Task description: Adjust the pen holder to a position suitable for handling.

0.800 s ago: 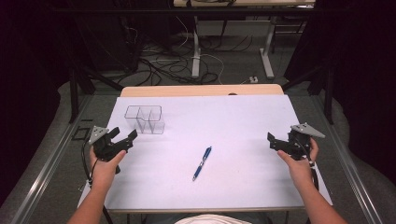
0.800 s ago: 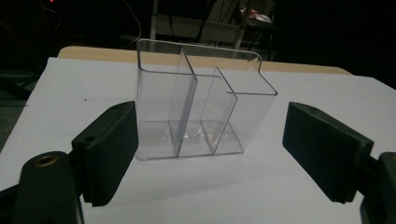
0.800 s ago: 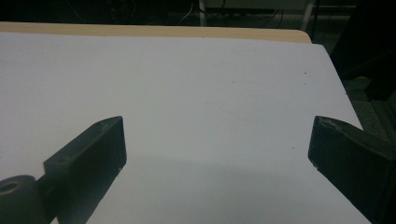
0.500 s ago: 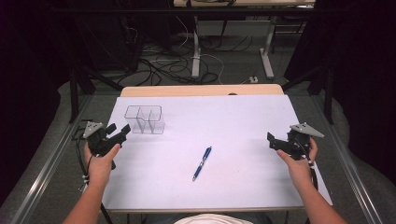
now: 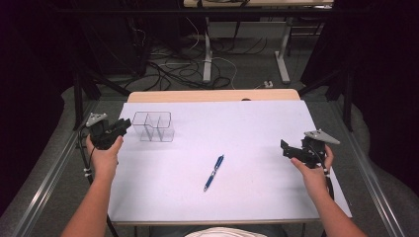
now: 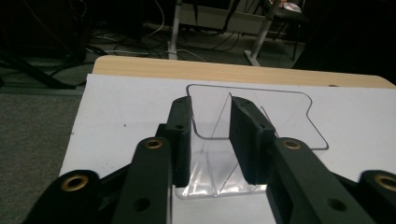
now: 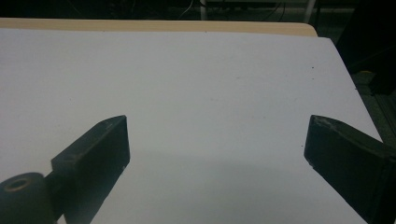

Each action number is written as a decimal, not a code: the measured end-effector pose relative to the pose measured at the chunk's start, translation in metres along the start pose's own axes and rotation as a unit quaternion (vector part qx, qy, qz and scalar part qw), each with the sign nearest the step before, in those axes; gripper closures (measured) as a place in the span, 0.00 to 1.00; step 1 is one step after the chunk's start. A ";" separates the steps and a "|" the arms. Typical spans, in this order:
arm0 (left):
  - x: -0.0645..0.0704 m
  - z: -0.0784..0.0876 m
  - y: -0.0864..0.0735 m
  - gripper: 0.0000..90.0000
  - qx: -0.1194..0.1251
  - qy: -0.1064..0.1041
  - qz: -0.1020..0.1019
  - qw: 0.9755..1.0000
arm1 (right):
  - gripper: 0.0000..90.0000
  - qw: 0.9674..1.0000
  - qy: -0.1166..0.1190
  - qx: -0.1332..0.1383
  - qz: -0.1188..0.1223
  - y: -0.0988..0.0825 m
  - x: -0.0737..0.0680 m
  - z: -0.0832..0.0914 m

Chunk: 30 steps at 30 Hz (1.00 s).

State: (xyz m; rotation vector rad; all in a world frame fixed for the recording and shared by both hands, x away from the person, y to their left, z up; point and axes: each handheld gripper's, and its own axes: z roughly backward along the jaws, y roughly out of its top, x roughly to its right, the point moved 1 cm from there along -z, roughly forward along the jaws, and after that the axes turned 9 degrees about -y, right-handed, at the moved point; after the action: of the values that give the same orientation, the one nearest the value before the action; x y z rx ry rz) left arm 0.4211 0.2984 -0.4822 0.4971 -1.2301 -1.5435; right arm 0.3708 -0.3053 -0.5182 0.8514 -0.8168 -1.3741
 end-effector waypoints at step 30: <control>-0.038 -0.053 -0.008 1.00 -0.070 0.008 0.020 0.997 | 0.16 1.000 0.006 -0.009 -0.003 -0.005 -0.005 -0.005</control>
State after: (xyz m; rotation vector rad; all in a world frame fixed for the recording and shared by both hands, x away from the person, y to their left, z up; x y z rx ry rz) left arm 0.4741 0.3079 -0.5201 0.3903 -1.1048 -1.5771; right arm 0.3727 -0.3000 -0.5245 0.8490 -0.7916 -1.3785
